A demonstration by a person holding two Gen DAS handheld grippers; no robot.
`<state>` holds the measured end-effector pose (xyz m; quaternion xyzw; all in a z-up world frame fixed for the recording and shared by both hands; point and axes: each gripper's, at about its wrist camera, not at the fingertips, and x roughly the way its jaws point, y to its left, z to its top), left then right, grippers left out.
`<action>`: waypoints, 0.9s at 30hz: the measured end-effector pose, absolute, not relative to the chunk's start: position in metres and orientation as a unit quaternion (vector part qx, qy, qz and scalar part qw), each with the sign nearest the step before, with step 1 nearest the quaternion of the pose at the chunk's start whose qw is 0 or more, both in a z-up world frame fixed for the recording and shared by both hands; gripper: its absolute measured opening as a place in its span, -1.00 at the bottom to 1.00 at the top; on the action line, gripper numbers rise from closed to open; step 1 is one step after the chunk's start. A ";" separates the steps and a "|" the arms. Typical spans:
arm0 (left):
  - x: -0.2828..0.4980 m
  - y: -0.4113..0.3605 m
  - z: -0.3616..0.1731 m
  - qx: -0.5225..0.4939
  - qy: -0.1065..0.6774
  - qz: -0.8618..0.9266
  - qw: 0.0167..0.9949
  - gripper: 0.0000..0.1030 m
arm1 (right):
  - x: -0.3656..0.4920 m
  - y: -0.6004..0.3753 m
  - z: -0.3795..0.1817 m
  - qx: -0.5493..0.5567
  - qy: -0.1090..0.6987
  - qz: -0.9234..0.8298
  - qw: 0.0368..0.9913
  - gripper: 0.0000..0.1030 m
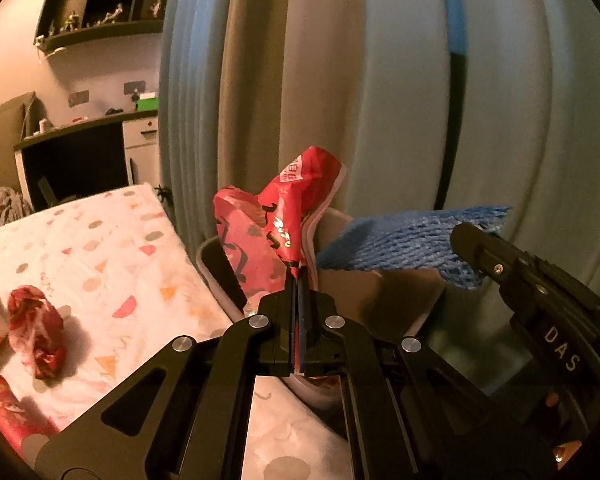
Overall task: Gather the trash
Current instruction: 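Lift the held net and red wrapper and carry both toward the brown bin, then open both grippers over the bin to drop the net and wrapper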
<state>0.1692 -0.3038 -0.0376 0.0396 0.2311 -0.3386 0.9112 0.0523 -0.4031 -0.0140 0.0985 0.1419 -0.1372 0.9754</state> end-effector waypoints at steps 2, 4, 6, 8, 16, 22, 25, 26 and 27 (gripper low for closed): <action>0.172 -0.306 -0.041 0.039 0.236 -0.340 0.910 -1.00 | 0.057 -0.404 -0.014 0.099 0.145 -0.137 0.975 -0.93; 0.174 -0.309 -0.044 0.039 0.239 -0.341 0.908 -1.00 | 0.062 -0.403 -0.013 0.099 0.148 -0.138 0.974 -0.93; 0.178 -0.310 -0.047 0.039 0.242 -0.341 0.908 -1.00 | 0.065 -0.403 -0.015 0.099 0.152 -0.139 0.974 -0.93; 0.180 -0.311 -0.048 0.040 0.243 -0.342 0.907 -1.00 | 0.069 -0.403 -0.017 0.100 0.156 -0.139 0.973 -0.93; 0.187 -0.318 -0.053 0.041 0.253 -0.354 0.900 -1.00 | 0.078 -0.409 -0.025 0.103 0.173 -0.138 0.970 -0.93; 0.192 -0.319 -0.062 0.033 0.270 -0.368 0.889 -1.00 | 0.085 -0.411 -0.028 0.106 0.184 -0.134 0.968 -0.93; 0.196 -0.319 -0.065 0.024 0.277 -0.376 0.884 -0.98 | 0.087 -0.413 -0.030 0.105 0.189 -0.133 0.967 -0.92; 0.197 -0.318 -0.066 0.022 0.279 -0.376 0.883 -0.88 | 0.087 -0.413 -0.031 0.106 0.191 -0.132 0.967 -0.92; 0.198 -0.317 -0.066 0.020 0.280 -0.376 0.883 -0.77 | 0.088 -0.414 -0.031 0.107 0.192 -0.132 0.967 -0.92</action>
